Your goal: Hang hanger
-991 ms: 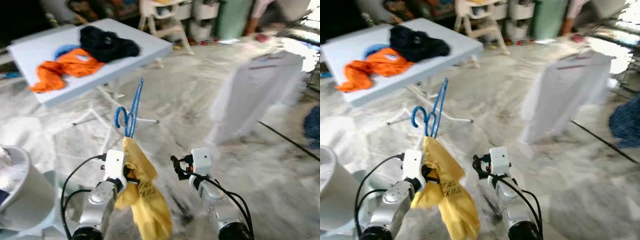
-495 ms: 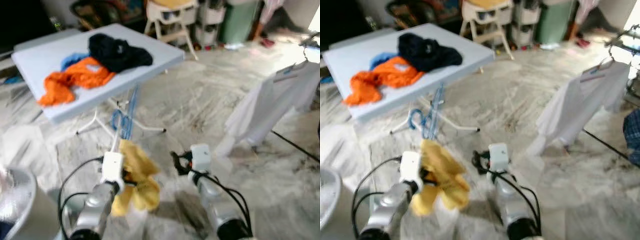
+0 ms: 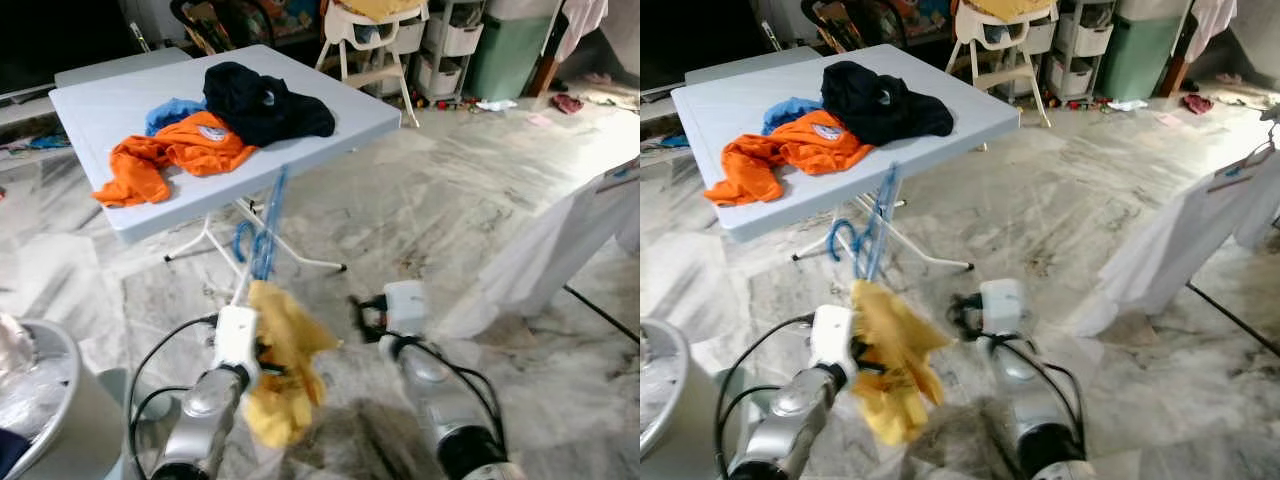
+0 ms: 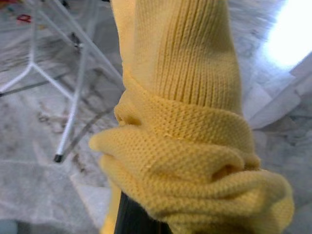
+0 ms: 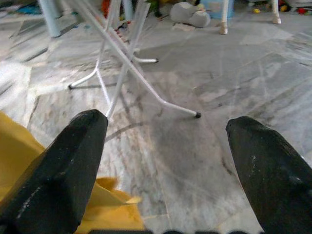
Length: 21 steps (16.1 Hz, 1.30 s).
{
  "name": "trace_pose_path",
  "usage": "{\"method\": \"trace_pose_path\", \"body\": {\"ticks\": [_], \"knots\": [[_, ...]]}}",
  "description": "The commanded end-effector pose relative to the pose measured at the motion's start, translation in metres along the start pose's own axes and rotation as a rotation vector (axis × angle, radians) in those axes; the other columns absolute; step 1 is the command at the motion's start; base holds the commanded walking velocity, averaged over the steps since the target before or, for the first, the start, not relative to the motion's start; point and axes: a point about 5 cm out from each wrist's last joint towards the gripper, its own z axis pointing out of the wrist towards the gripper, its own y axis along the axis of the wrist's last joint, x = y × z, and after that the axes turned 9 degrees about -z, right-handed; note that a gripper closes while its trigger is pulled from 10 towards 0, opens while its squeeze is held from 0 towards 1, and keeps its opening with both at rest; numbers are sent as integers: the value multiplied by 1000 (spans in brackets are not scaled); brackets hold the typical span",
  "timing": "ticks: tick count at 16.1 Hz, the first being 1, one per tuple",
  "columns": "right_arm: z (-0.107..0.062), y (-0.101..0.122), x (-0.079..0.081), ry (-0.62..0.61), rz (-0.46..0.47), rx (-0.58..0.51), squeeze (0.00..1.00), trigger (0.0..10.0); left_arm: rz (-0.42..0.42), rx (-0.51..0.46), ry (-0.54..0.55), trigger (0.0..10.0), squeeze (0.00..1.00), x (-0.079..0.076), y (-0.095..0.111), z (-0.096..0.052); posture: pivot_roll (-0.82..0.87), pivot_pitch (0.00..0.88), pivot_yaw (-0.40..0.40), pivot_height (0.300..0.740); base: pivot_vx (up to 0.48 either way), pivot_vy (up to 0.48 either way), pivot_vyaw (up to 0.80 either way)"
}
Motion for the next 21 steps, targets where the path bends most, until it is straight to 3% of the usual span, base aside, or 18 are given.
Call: {"method": "trace_pose_path", "body": {"ticks": [1,4,8,10,15,16,19,21], "knots": [[0,-1,-6,-18,-7,7,0,10000,7,-51,-16,10000,0,-6,12,3,-60,0,34,740,0,0,0],[1,0,-2,3,-8,1,0,10000,16,-42,-13,10000,0,-6,11,2,-56,0,31,740,0,0,0],[0,-1,3,18,-9,0,0,10000,19,-32,-13,10000,0,-7,8,0,-54,0,31,740,0,0,789],[0,-2,1,17,-7,2,0,10000,38,-18,-16,10000,0,-8,6,-1,-57,0,33,740,0,0,0],[-2,-4,-3,-1,13,3,0,10000,194,-47,-18,10000,0,-1,11,-9,-54,0,35,740,0,0,0],[-3,-4,-5,-7,5,-1,0,10000,237,-41,-48,10000,0,2,11,-15,-50,0,34,740,0,0,0],[-3,-6,-16,-31,-5,11,0,10000,266,-33,-74,10000,0,15,14,-29,-43,0,32,740,0,0,0],[-3,-8,-20,-33,-3,31,0,10000,292,-38,-215,10000,0,13,31,-33,-39,0,31,740,0,0,0]]}}
